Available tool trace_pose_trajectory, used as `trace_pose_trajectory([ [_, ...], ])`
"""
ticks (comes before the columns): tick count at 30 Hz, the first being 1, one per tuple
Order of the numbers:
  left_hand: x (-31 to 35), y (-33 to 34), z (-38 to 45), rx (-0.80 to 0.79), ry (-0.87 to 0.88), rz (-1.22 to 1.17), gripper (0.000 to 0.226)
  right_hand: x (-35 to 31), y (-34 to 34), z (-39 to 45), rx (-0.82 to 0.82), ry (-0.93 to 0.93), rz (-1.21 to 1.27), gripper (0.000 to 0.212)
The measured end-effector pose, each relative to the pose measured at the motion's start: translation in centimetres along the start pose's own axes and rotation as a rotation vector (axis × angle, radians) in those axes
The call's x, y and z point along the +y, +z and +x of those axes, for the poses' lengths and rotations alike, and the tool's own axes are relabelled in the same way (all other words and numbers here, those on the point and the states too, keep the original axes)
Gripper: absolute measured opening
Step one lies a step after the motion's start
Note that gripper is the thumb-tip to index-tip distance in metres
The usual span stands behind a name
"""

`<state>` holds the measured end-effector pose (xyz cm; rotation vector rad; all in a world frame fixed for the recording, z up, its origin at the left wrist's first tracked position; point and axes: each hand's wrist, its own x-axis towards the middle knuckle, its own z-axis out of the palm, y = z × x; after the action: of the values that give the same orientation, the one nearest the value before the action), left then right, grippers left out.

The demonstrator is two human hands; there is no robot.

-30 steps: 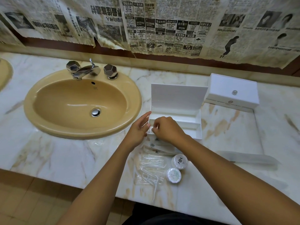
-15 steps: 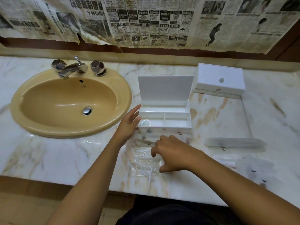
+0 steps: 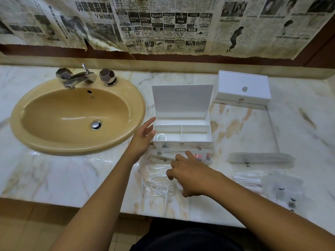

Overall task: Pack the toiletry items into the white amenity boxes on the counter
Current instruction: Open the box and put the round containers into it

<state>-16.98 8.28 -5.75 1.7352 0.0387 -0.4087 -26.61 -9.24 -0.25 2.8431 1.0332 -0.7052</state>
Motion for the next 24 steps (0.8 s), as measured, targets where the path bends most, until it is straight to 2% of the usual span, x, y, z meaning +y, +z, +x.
trace_pose_trajectory([
  [6,0.0,0.0,-0.1,-0.006,-0.001,-0.01,0.044,0.1,0.2,0.1,0.024,-0.003,-0.031,0.033],
  [11,0.0,-0.1,-0.1,-0.007,0.01,-0.001,0.045,0.1,-1.7,0.4,0.075,-0.003,0.177,0.041],
  [14,0.0,-0.1,-0.1,-0.009,0.009,0.0,0.046,0.8,-4.0,1.1,0.241,0.099,0.336,0.039],
  [17,0.2,0.0,-0.2,-0.008,0.016,0.006,0.046,2.3,-5.5,2.6,0.381,0.278,0.431,0.032],
  [20,0.2,0.0,-0.2,-0.012,0.02,0.003,0.045,3.7,-5.8,4.7,0.405,0.425,0.436,0.029],
  [24,0.2,-0.1,-0.2,-0.018,0.019,0.006,0.043,4.4,-5.2,7.4,0.372,0.517,0.407,0.025],
])
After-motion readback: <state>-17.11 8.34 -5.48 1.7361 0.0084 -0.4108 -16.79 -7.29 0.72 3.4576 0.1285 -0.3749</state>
